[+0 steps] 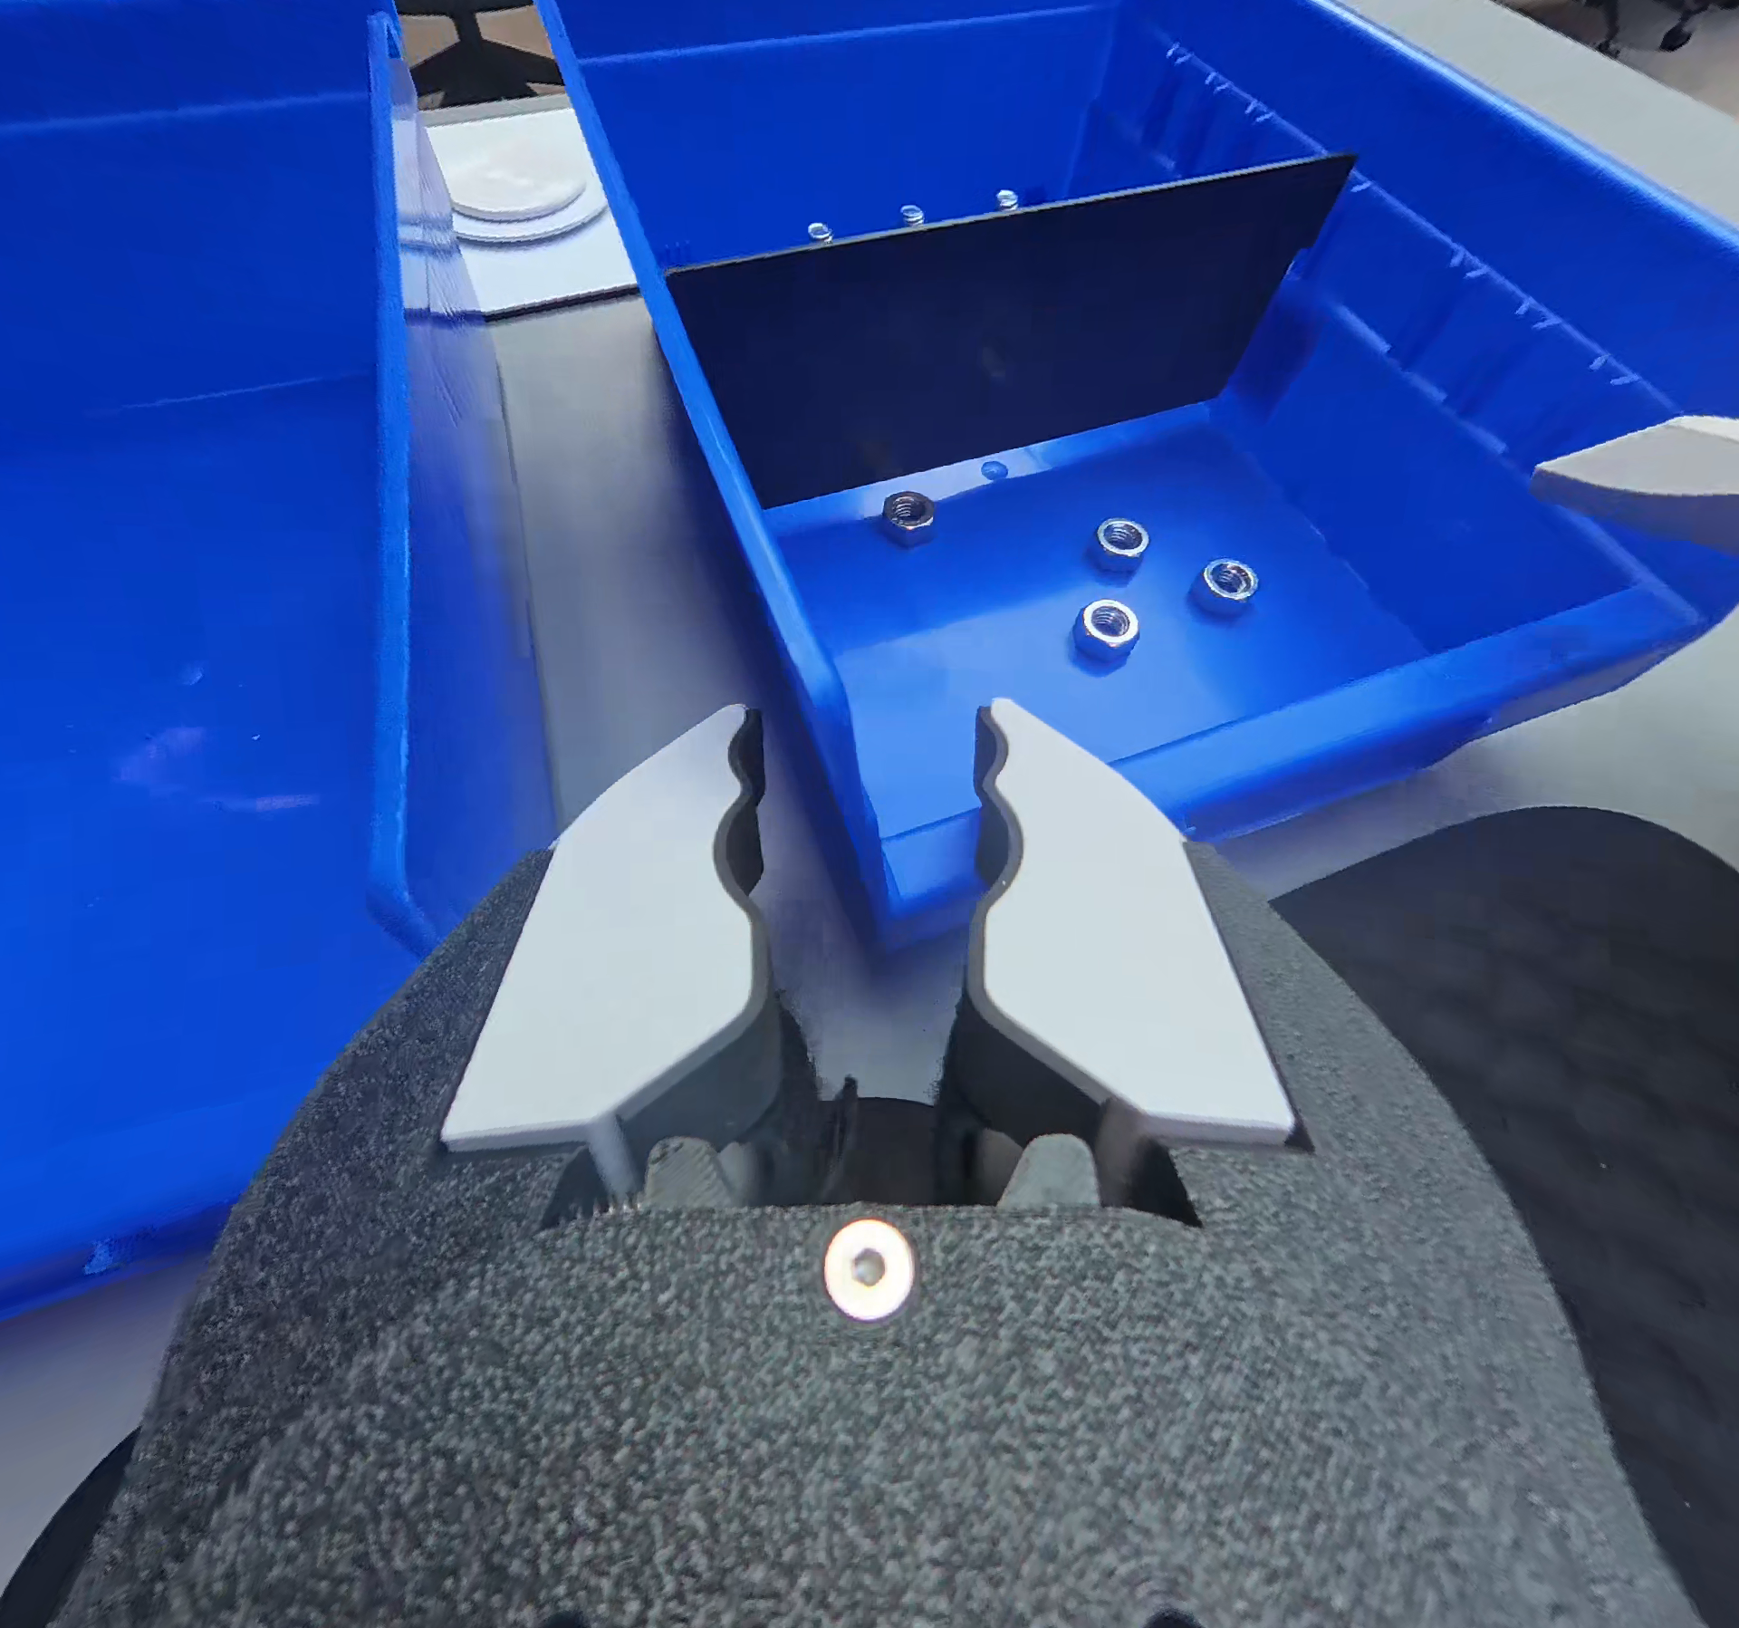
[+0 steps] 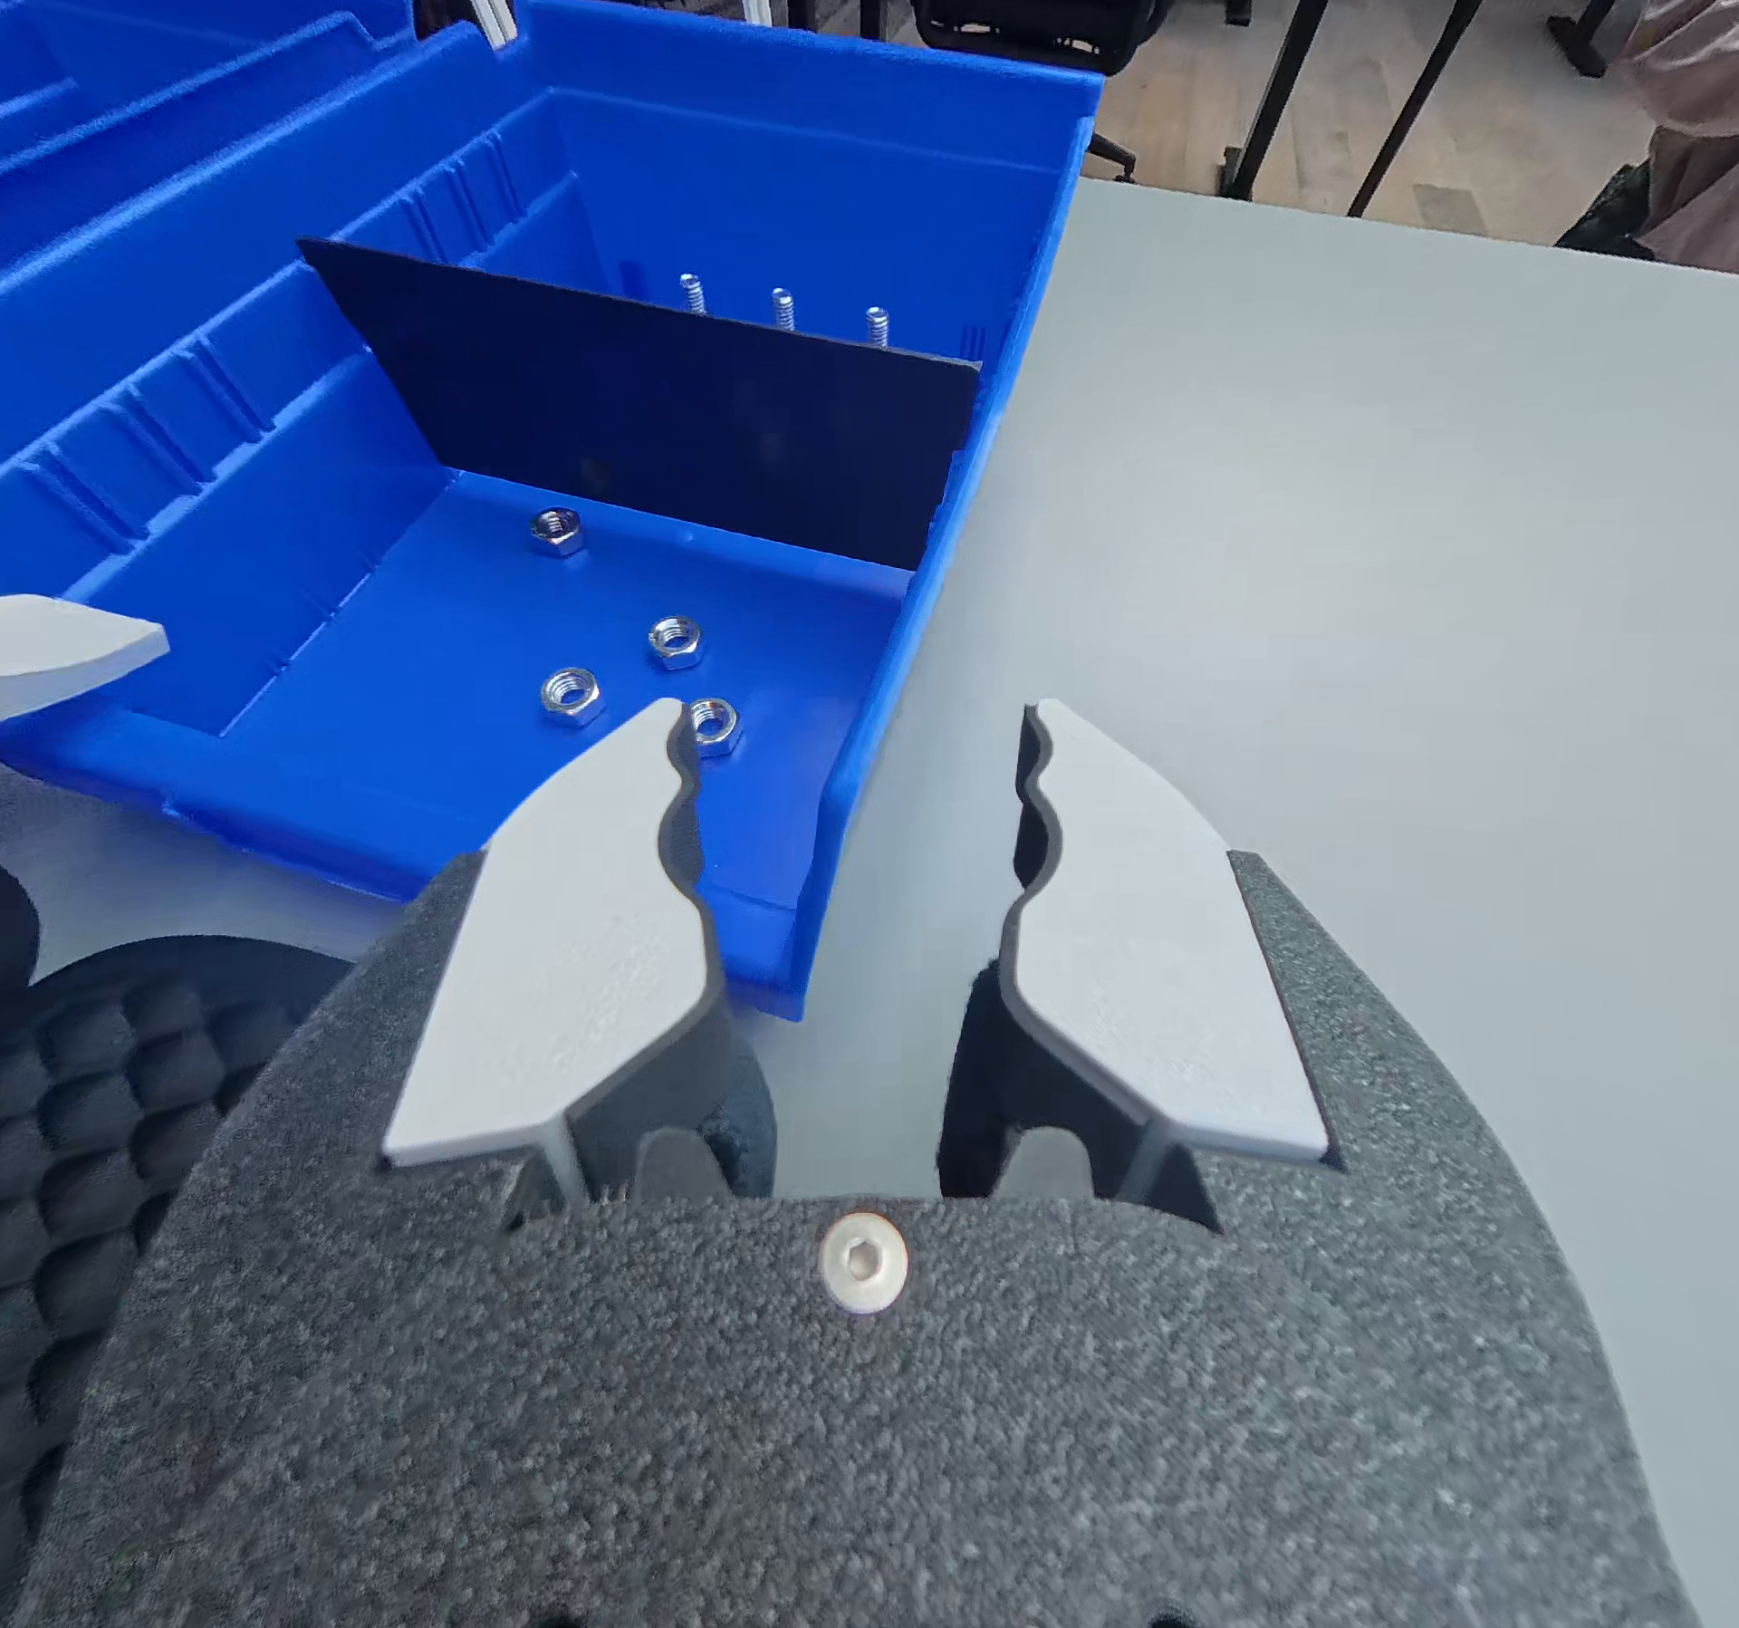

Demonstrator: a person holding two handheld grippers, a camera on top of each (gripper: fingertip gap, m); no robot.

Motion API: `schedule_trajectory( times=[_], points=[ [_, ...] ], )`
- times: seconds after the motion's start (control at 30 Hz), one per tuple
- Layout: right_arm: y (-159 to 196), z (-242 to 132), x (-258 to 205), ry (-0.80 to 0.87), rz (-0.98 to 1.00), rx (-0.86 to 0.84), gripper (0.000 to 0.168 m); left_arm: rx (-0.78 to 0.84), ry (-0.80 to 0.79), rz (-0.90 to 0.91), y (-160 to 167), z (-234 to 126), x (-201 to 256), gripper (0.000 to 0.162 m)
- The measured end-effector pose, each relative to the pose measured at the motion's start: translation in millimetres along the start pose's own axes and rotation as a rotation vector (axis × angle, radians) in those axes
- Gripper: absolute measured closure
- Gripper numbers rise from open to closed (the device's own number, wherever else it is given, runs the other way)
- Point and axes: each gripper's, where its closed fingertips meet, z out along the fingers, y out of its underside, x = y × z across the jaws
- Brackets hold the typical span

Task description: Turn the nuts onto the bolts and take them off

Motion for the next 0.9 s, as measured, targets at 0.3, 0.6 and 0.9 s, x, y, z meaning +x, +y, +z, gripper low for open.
schedule_trajectory(
  times=[0.3, 0.6, 0.9],
  points=[
    [10, 21, 11, 0.123, -0.124, -0.111, 0.162, -0.004, -0.190, 0.236, -4, 9, -9, 0.152],
    [-25, -28, 13, 0.181, -0.068, 0.054, 0.164, 0.217, -0.188, 0.321, -51, -26, 8, 0.153],
    [-109, -55, -71, 0.079, -0.132, 0.160, 0.164, 0.318, -0.292, 0.307, -96, -120, -47, 0.153]
  ],
)
